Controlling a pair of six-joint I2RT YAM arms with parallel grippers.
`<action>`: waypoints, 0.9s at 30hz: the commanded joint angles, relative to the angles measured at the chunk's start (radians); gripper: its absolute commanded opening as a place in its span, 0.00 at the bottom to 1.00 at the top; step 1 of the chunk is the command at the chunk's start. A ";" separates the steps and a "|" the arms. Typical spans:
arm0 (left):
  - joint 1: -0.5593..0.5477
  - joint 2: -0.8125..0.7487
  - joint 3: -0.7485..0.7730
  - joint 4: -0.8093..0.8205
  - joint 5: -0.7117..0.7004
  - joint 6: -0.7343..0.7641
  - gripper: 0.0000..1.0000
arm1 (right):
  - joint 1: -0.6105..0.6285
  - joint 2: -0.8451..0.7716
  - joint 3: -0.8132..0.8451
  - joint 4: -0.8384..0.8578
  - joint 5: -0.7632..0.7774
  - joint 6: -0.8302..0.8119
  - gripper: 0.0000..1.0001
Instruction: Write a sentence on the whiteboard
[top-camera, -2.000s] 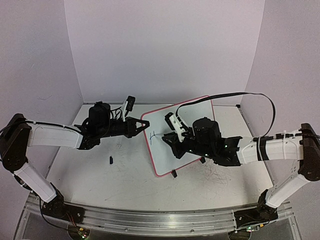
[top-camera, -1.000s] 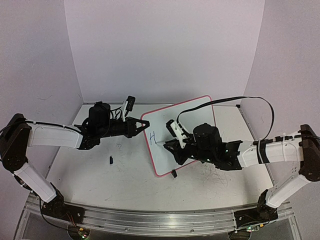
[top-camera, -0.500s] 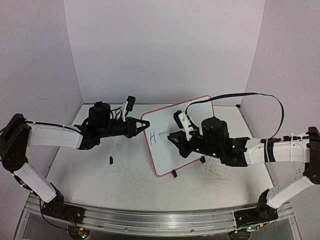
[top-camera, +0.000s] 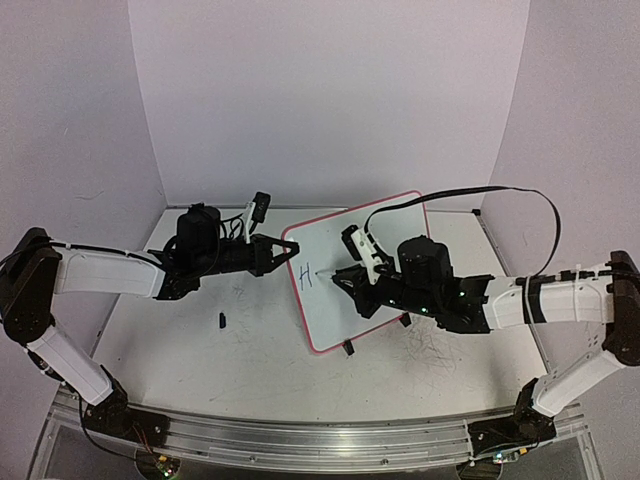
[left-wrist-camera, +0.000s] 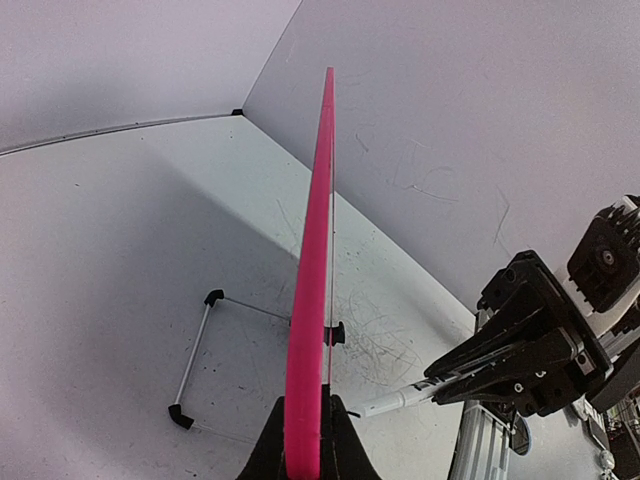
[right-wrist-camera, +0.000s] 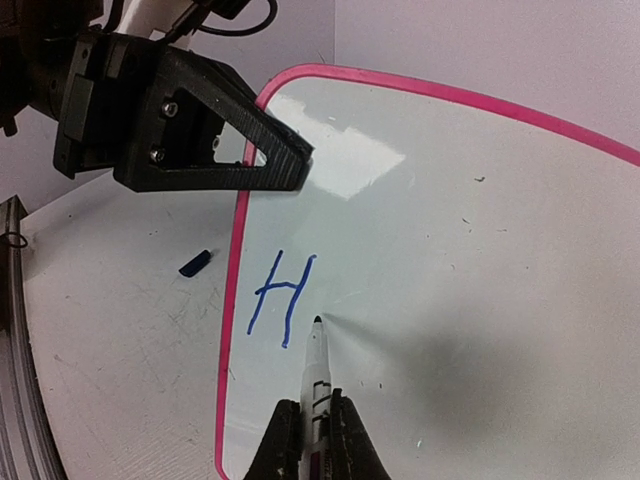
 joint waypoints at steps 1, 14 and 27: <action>0.008 -0.024 -0.007 -0.020 -0.060 0.099 0.00 | 0.000 0.012 0.041 0.040 0.028 -0.005 0.00; 0.008 -0.021 -0.001 -0.023 -0.057 0.101 0.00 | 0.000 0.029 0.049 0.043 0.029 -0.010 0.00; 0.008 -0.017 0.006 -0.026 -0.055 0.100 0.00 | 0.000 0.026 0.029 0.022 0.029 -0.002 0.00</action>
